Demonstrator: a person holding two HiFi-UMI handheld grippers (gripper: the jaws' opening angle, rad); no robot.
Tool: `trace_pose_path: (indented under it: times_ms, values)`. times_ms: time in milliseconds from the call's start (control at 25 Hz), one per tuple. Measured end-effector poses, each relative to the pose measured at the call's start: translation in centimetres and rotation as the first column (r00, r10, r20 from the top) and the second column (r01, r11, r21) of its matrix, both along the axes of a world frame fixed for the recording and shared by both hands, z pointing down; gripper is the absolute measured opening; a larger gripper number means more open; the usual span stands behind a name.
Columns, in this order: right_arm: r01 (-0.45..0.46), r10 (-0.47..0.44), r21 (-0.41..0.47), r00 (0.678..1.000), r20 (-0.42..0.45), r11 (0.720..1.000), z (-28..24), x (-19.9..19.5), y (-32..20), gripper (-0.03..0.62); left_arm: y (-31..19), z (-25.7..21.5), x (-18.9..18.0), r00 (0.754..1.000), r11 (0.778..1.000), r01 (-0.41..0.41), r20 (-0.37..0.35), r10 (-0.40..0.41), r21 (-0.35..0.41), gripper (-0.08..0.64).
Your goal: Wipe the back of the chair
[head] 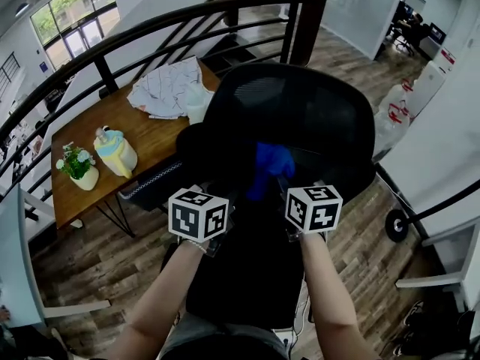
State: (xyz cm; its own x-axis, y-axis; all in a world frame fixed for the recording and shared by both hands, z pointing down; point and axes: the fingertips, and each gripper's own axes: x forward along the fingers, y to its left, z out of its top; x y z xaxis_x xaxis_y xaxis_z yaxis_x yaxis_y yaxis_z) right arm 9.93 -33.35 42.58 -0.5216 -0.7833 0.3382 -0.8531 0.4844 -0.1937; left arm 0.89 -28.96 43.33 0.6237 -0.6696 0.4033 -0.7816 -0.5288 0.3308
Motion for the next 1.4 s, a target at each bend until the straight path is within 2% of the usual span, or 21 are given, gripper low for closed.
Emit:
trace_pose_path:
  times_ms: [280,680,1080,1240,1400]
  values:
    - [-0.108,0.108,-0.021,0.994,0.02,0.994,0.4,6.2,0.5,0.1,0.3,-0.1,5.9,0.992,0.992,-0.123,0.0,0.123,0.0,0.041]
    - [-0.256,0.256,-0.025,0.967,0.007,0.966,0.7,14.2,2.0,0.1,0.9,0.0,12.5,0.964,0.964,-0.267,-0.014,0.267,0.002,0.041]
    - [-0.43,0.43,-0.024,0.903,0.002,0.903,0.8,21.9,3.8,0.098,1.7,0.2,17.9,0.927,0.928,-0.373,-0.042,0.372,0.004,0.04]
    - [-0.481,0.481,-0.026,0.877,-0.006,0.876,0.8,23.8,4.6,0.098,2.5,0.3,18.6,0.913,0.914,-0.405,-0.044,0.405,0.001,0.041]
    - [-0.534,0.534,-0.024,0.846,-0.012,0.845,0.5,25.5,5.4,0.097,2.9,0.4,18.6,0.91,0.91,-0.414,-0.04,0.413,-0.005,0.04]
